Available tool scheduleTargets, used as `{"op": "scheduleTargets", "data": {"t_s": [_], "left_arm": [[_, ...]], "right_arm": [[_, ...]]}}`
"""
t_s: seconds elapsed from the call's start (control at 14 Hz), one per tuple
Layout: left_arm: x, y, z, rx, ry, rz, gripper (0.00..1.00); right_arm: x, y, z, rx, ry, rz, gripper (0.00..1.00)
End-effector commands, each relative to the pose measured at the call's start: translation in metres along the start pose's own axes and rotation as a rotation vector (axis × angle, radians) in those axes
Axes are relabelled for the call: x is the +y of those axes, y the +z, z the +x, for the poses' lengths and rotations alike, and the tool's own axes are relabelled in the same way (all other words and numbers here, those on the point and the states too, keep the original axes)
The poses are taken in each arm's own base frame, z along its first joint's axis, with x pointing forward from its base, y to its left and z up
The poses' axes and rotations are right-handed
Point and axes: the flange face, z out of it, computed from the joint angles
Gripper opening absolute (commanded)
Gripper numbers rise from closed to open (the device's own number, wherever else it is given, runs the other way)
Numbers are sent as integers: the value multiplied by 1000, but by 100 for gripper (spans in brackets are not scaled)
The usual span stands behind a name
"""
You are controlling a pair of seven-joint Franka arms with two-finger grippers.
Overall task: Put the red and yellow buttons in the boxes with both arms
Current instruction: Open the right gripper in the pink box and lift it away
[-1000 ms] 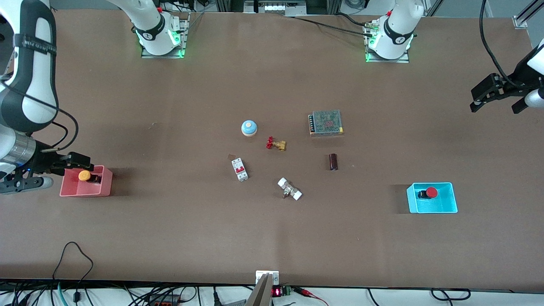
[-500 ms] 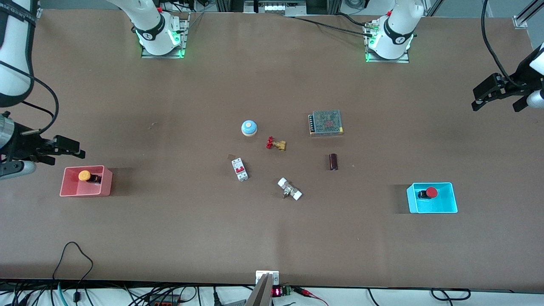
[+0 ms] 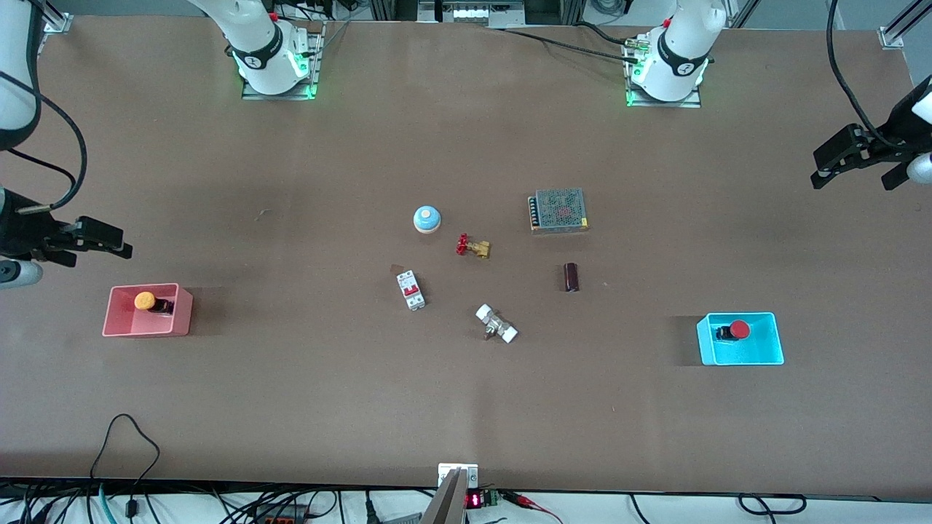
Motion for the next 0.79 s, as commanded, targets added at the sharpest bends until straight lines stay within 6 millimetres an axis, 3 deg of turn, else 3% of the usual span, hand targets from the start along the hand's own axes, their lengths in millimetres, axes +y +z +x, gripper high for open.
{"op": "scheduleTargets", "data": {"t_s": [0.0,0.21,0.71], "left_arm": [[-5,-4,-7,4,13,-17,100],[-5,-4,-7,4,14,-15,100],[-6,-8,-7,13,14,-12,100]], "right_arm": [[-7,-29,-25,-47,91,-59,100],[-4,-58,-50,-60,101,-86,100],[-9,-61,-65,-67,106,-81,100]]}}
